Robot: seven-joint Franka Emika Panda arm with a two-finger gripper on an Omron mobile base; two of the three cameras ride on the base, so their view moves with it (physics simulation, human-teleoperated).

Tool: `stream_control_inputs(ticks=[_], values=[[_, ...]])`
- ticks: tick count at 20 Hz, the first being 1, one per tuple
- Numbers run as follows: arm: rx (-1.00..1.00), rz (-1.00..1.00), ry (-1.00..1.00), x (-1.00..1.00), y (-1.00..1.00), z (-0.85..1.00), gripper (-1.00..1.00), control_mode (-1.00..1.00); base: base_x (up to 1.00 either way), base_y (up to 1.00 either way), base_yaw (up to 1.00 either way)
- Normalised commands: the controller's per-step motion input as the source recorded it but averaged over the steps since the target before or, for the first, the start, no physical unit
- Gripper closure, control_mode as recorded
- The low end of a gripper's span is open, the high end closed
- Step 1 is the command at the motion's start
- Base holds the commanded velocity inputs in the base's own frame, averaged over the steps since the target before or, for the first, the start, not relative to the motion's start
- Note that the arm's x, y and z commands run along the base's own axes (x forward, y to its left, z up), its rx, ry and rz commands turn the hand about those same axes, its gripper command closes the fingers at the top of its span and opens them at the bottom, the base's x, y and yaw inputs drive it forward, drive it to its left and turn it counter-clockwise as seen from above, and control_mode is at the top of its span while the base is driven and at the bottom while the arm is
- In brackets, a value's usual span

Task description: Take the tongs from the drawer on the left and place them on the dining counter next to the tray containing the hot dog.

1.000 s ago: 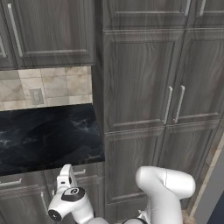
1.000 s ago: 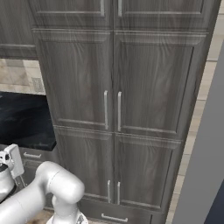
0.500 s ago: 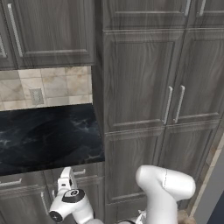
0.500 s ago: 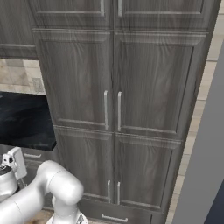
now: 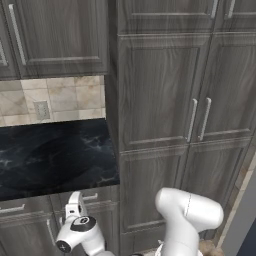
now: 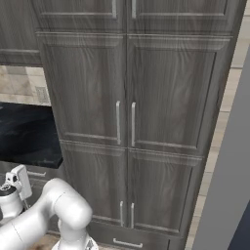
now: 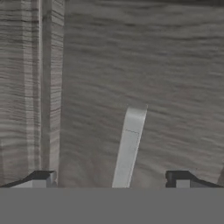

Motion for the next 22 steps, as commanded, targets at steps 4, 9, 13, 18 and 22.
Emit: stream_control_inputs(ticks=[4,9,13,18,22], values=[[0.00,0.06,0.00,0.11,0.17,-0.10,-1.00,-1.00,0.00,0.00,0.00],[0.00,0.04,-0.01,0.08,0.09,0.00,-1.00,-1.00,0.00,0.00,0.00],[0.00,0.00,-0.02,0.09,0.00,0.00,-1.00,-1.00,0.00,0.00,0.00],[0.00,0.00,0.00,0.19,0.00,0.00,-1.00,-1.00,0.00,0.00,0.00],[0.00,0.00,0.00,0.17,0.00,0.00,-1.00,-1.00,0.00,0.00,0.00]])
